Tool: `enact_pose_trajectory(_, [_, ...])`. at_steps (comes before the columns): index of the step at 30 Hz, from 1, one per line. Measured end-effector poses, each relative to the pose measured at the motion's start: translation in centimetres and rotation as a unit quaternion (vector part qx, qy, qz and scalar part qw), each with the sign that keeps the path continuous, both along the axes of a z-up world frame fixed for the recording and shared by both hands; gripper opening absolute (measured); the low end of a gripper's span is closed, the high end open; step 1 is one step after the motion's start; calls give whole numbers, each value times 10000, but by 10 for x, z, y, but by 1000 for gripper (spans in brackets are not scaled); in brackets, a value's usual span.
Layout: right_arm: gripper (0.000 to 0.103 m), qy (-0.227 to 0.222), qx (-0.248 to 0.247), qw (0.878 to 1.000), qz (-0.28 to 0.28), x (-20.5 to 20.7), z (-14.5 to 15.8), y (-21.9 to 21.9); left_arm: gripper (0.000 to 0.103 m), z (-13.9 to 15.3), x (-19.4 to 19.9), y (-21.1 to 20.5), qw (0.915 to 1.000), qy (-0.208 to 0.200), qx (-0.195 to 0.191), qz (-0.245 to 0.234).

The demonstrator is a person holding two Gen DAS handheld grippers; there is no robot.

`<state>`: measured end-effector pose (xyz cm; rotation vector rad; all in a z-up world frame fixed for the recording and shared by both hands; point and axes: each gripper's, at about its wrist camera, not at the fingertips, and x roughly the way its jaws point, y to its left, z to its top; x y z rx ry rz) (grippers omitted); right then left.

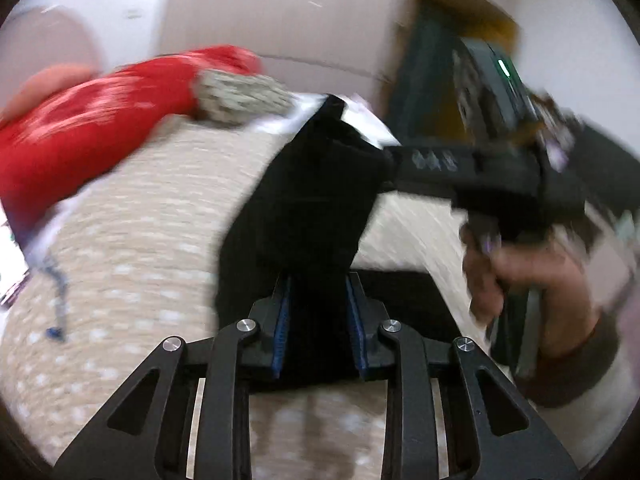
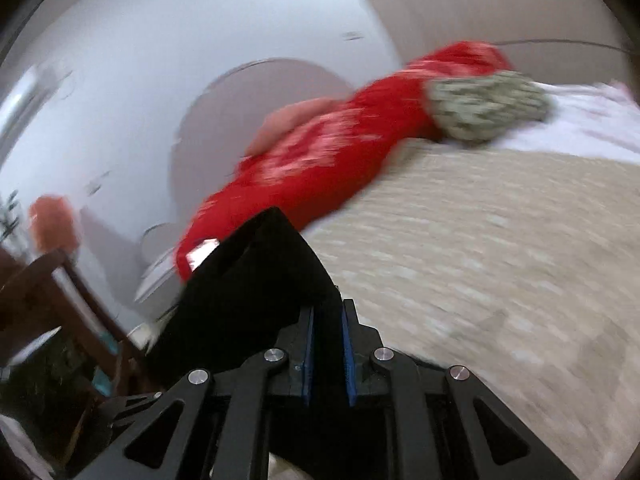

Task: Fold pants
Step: 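Grasp the folded pants end with the left gripper and lift it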

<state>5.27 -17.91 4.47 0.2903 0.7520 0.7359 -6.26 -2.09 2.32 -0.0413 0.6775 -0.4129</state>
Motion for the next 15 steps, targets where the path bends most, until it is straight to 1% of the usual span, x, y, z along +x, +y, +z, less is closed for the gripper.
enact_pose_trajectory(1, [14,53,-146,9993,-346,-8,-6,-21,25,-12,-1,-20,9994,114,146,-289])
enact_pose_trajectory(2, [20,137,-381,9957,-832,-16,-14,-43,25,-25,-2,-39,9976,257,284,-578])
enact_pose_trajectory(3, [26,270,-649,9887,-1322,-24,-24,-64,25,-36,-2,-53,9955,404,406,-755])
enact_pose_trajectory(4, [40,494,-857,9782,-1824,-34,-36,-88,25,-52,-1,-70,9910,672,573,-1004])
enact_pose_trajectory(5, [46,676,-839,9725,-2065,-40,-45,-105,25,-59,-1,-77,9881,815,650,-1131])
enact_pose_trajectory(6, [46,847,-694,9691,-2210,-47,-53,-119,25,-65,-2,-83,9846,963,746,-1250])
enact_pose_trajectory(7, [47,1059,-339,9657,-2345,-59,-62,-139,25,-66,-4,-85,9827,1010,826,-1313])
enact_pose_trajectory(9, [49,1213,67,9610,-2484,-72,-69,-156,25,-56,-8,-79,9837,876,881,-1298])
enact_pose_trajectory(10, [50,1228,266,9603,-2489,-78,-70,-161,25,-43,-8,-69,9855,748,861,-1259])
enact_pose_trajectory(11, [53,1177,469,9626,-2394,-84,-69,-160,26,-35,-8,-62,9871,641,831,-1209])
enact_pose_trajectory(12, [56,1146,574,9653,-2277,-86,-69,-156,28,-26,-9,-54,9887,543,819,-1131])
enact_pose_trajectory(13, [60,1134,642,9679,-2150,-89,-69,-153,29,-17,-8,-45,9905,459,817,-1010])
enact_pose_trajectory(15, [61,1180,667,9749,-1768,-85,-69,-127,37,-8,-5,-28,9934,354,797,-746])
